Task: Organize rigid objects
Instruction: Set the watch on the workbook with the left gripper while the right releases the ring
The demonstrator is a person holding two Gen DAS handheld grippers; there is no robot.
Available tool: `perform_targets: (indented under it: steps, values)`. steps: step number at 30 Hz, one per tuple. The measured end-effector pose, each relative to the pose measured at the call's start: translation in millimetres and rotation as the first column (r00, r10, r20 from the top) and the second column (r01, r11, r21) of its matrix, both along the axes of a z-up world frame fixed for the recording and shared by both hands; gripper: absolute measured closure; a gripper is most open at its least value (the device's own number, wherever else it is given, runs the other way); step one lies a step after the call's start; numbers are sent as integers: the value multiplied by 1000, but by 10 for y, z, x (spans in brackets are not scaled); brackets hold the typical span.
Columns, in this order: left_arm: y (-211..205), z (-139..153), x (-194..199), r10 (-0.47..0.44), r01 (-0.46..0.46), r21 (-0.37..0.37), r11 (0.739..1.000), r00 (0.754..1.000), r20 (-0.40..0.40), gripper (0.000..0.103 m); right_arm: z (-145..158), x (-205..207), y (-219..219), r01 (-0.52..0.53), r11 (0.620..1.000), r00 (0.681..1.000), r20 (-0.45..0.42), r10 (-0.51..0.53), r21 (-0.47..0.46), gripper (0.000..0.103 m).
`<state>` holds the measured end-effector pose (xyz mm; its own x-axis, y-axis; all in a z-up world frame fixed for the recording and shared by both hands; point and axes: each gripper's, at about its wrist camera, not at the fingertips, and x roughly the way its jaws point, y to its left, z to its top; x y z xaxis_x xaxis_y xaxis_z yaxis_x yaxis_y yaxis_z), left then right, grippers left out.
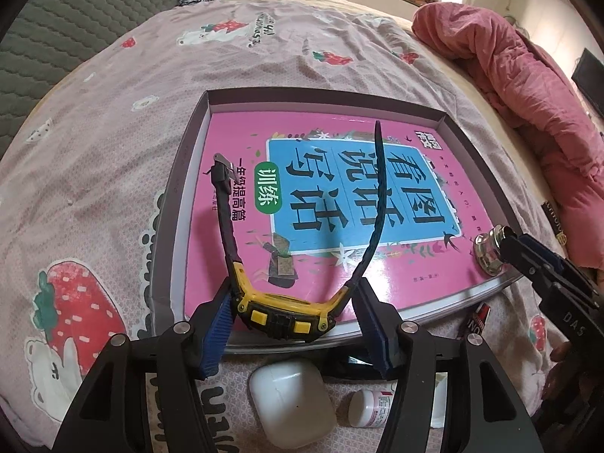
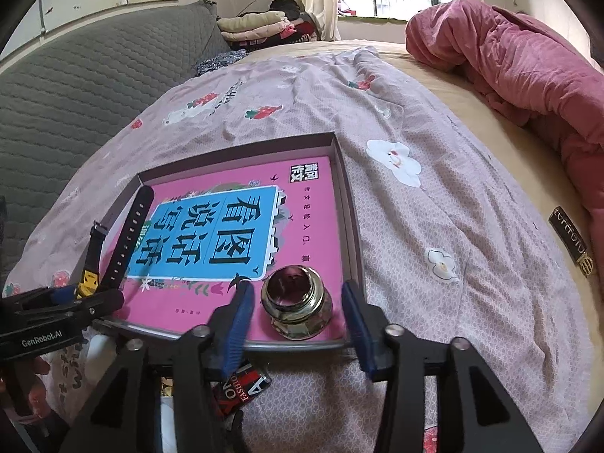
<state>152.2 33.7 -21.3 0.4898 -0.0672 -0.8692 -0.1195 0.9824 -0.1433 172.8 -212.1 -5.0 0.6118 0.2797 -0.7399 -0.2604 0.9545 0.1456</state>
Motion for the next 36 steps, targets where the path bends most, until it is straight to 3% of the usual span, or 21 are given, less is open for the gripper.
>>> perform_targets:
  steps: [8, 25, 36]
  values:
    - [-12, 77, -8, -16, 15, 24, 1000, 999, 34, 35, 38, -26, 26, 3, 1000, 1000, 24, -3, -21, 52]
    - [107, 314, -151, 21, -21, -2, 1000, 991, 132, 33, 143, -71, 17, 6, 1000, 998, 63, -6, 0, 45]
    - [141, 419, -364, 37, -37, -1, 999, 991, 130, 33, 236, -184, 24, -2, 1000, 993, 117, 4, -19, 45]
